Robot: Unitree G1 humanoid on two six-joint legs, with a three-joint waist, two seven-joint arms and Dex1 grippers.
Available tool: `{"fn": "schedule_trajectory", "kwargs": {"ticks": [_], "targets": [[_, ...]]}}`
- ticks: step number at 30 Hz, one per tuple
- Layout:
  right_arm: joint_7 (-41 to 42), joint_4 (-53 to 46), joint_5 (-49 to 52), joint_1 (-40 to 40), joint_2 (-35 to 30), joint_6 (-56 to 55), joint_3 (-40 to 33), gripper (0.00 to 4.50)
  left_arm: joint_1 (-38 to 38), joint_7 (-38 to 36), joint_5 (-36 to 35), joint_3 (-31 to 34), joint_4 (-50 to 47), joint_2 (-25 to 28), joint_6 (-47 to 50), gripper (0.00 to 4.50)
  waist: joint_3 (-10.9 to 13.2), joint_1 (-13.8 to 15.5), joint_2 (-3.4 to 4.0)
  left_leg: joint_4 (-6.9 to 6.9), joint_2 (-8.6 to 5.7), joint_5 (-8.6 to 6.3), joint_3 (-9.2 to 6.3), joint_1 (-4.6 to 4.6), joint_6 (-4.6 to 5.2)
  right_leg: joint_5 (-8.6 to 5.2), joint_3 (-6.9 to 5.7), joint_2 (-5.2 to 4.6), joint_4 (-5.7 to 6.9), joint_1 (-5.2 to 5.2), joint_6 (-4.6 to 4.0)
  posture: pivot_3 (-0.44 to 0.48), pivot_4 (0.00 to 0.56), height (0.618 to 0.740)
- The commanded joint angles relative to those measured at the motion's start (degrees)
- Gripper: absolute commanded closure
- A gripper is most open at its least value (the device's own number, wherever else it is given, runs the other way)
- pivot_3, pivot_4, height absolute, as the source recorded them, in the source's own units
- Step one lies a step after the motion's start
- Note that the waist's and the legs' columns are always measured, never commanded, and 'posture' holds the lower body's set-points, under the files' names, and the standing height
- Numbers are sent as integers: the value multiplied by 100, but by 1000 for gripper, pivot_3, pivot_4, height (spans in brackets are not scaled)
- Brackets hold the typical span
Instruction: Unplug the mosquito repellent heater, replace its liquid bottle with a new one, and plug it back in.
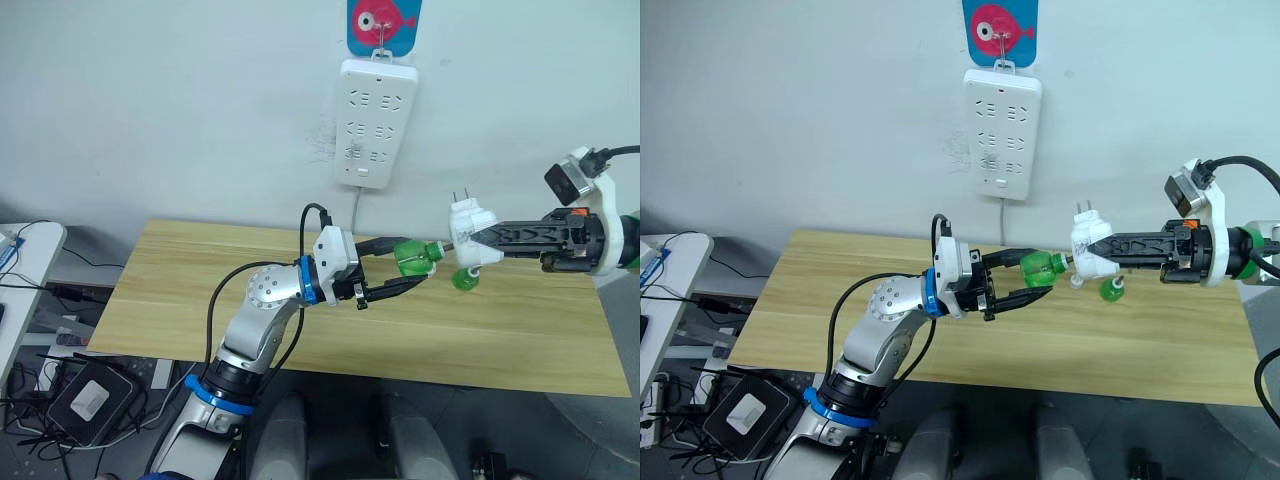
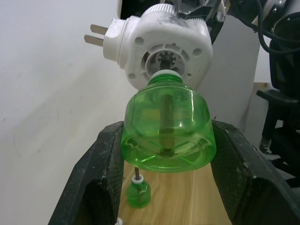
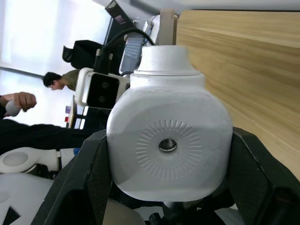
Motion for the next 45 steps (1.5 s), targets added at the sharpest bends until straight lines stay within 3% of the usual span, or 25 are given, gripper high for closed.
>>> {"fn": "schedule_trajectory", "kwargs": {"ticks": [1, 18, 30, 34, 45], "targets": [[-41, 18, 28, -28, -70, -2, -136, 1526, -45, -94, -194, -65, -475, -31, 11, 2229, 0, 0, 0, 0, 0, 0, 0, -1, 0, 0, 0, 0, 0, -1, 0, 11, 283, 740], [-103, -674, 573, 254, -165, -67, -16, 1526, -257, -233, 88, -342, -110, -151, -154, 2229, 0, 6, 0, 0, 0, 0, 0, -2, 0, 0, 0, 0, -1, -1, 0, 2, 279, 740], [-1234, -1158, 1486, 442, -198, -926, 380, 1526, -378, -263, 204, -424, 6, -293, -117, 2229, 0, -4, 0, -1, 1, 0, 0, -4, 0, 0, -1, 2, -1, -3, 0, -8, 283, 740], [-1158, -1230, 1556, 684, -323, -1035, 318, 175, -391, -242, 161, -322, 14, -302, -48, 2229, 0, 12, -1, 2, 1, 0, -1, -7, 0, 0, -1, -1, -1, -2, 0, -12, 287, 740], [140, -2271, 1556, 1969, -1155, -802, 32, 80, -581, -102, 62, -87, 160, -334, 45, 2229, 1, 3, -1, 0, 4, 0, -4, -7, 1, -1, -4, 6, -2, -3, 1, -10, 292, 740]]}}
